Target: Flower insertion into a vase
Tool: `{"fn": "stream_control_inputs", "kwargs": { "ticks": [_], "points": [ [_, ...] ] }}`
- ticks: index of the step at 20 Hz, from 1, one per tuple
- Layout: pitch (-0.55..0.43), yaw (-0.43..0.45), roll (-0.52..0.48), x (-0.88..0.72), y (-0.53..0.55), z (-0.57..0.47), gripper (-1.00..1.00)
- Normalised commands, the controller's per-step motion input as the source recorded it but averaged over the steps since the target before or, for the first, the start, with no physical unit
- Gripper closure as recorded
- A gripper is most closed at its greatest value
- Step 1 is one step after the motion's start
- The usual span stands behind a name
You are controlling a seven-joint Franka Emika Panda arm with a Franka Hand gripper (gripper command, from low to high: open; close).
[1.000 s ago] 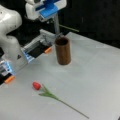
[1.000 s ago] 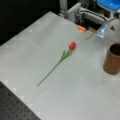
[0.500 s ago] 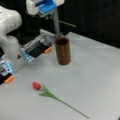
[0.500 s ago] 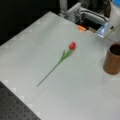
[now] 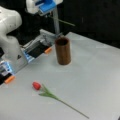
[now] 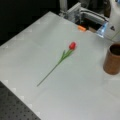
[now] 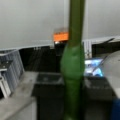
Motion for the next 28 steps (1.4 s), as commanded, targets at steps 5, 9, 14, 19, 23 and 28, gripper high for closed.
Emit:
{"fn": "stream_control_inputs", "kwargs": {
  "ticks": [5, 9, 14, 19, 23, 28],
  "points": [
    [-0.080, -0.092, 0.082, -0.27, 0.10, -0.12, 1.00],
    [-0.082, -0.102, 0.083, -0.26, 0.09, -0.12, 1.00],
    [-0.082, -0.103, 0.083, -0.26, 0.09, -0.12, 1.00],
    [-0.082, -0.103, 0.083, -0.26, 0.09, -0.12, 1.00],
    [-0.083, -0.103, 0.083, -0.26, 0.09, -0.12, 1.00],
    [-0.083, -0.103, 0.083, -0.26, 0.09, -0.11, 1.00]
  ]
}}
